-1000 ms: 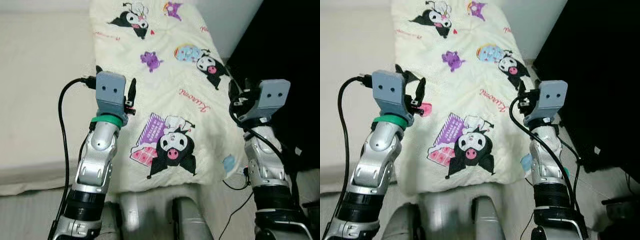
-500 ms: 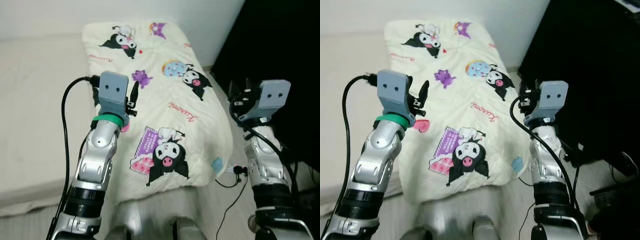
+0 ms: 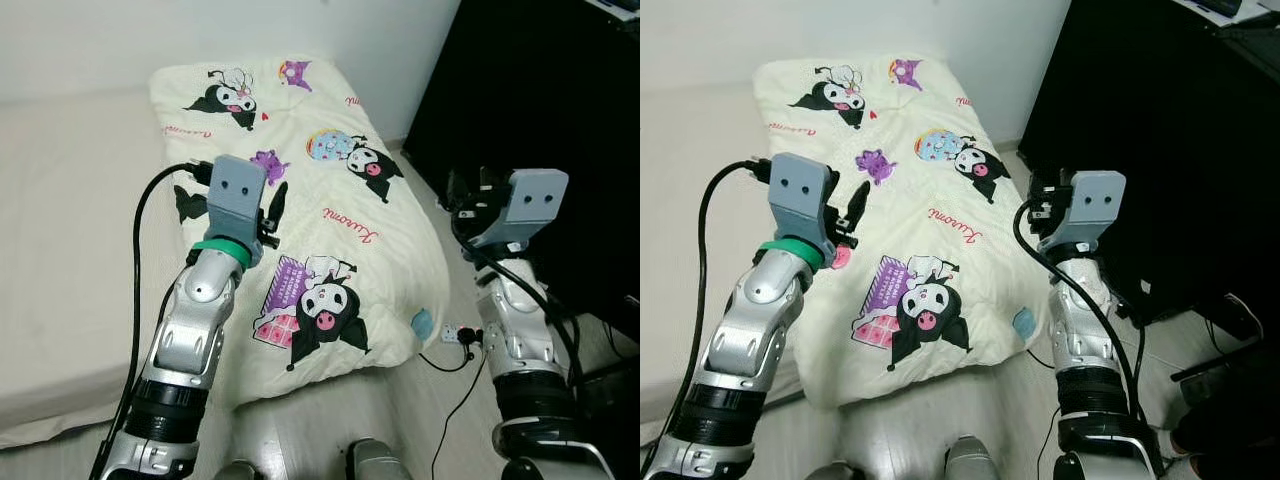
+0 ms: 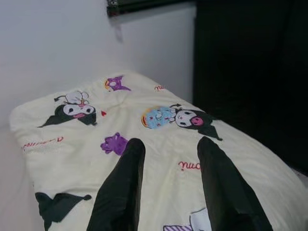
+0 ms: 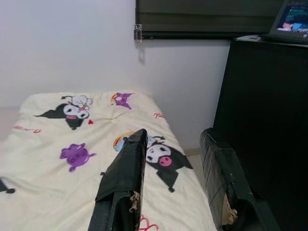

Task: Clean up the room

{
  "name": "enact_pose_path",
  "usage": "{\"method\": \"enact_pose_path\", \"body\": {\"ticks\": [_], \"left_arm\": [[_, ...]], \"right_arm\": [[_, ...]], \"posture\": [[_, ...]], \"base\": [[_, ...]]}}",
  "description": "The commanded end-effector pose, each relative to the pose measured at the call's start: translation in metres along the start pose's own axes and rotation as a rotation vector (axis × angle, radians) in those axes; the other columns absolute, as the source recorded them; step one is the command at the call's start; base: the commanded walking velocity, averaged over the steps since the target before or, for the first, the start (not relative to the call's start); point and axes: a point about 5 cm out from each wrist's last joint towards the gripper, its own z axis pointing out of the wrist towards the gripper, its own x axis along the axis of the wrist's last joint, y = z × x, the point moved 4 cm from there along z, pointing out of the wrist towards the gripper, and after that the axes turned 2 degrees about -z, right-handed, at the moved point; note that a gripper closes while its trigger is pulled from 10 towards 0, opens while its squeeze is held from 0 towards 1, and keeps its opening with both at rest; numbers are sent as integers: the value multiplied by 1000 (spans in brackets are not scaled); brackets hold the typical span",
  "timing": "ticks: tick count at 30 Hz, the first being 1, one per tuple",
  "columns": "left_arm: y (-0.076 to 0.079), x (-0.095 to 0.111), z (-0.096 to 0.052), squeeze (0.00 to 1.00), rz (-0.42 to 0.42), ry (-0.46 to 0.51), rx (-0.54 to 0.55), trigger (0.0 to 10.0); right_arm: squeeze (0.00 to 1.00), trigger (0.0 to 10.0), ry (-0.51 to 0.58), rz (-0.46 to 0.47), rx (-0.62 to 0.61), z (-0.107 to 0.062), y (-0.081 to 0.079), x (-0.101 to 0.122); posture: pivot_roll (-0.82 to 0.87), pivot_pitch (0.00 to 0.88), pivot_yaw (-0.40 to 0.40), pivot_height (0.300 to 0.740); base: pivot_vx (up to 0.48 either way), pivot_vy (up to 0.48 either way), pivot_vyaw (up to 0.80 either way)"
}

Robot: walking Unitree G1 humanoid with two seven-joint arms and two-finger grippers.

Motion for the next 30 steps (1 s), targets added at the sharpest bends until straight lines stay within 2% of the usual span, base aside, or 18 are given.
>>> {"method": "enact_pose_path", "body": {"ticks": [1, 8, 13, 30], "left_arm": [[4, -7, -2, 0, 4, -13, -19, 10000], [4, -14, -4, 0, 14, -27, -29, 10000], [2, -16, -5, 0, 49, -27, -42, 10000], [3, -19, -5, 0, 91, -27, -49, 10000]], "right_arm": [[0, 10000, -19, 5, 9, -4, -4, -8], [0, 10000, -28, 18, 40, -6, -17, -12], [0, 10000, -33, 25, 67, -6, -29, -14], [0, 10000, -43, 22, 72, -7, -30, -17]], "posture": [[-44, 12, 7, 740], [-47, 12, 16, 740], [-45, 13, 17, 740], [-43, 16, 21, 740]], "base": [[0, 0, 0], [0, 0, 0], [0, 0, 0], [0, 0, 0]]}}
